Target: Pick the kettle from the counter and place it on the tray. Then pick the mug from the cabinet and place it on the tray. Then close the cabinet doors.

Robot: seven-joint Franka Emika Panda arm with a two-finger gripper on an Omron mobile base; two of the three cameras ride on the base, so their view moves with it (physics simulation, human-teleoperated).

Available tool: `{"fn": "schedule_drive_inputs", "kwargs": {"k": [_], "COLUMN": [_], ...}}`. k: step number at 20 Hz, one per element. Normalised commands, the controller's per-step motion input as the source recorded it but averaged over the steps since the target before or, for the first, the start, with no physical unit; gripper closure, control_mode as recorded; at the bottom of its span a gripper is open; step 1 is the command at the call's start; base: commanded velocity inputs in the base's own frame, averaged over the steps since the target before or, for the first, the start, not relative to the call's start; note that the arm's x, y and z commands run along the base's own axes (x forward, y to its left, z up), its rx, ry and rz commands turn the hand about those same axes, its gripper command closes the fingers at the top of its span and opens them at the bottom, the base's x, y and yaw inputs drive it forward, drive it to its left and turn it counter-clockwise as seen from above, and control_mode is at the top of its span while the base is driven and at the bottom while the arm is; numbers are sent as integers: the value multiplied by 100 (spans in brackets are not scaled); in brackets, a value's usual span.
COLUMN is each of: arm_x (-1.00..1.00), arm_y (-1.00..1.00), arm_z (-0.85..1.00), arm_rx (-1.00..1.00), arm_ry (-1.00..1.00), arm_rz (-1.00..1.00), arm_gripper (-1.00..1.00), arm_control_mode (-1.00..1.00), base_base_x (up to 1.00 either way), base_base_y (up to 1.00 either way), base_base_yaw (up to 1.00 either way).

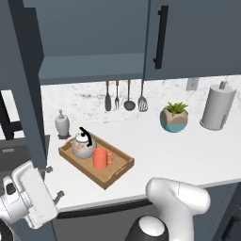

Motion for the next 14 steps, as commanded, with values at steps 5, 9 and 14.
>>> {"fn": "schedule_drive_inputs", "kwargs": {"k": [5, 9, 14], "arm_x": [-49, -34, -5], "arm_y": [18, 3, 0], "arm_z": [33, 23, 10], "arm_rx": [-1, 0, 0], "arm_ry": [-10, -4, 3], "arm_rz": [-14, -18, -17], "arm_gripper": [-100, -100, -100], "arm_control_mode": [-100, -100, -100], "base_base_x": [0, 0, 0], "base_base_y": [0, 0, 0], "base_base_yaw": [0, 0, 0]}}
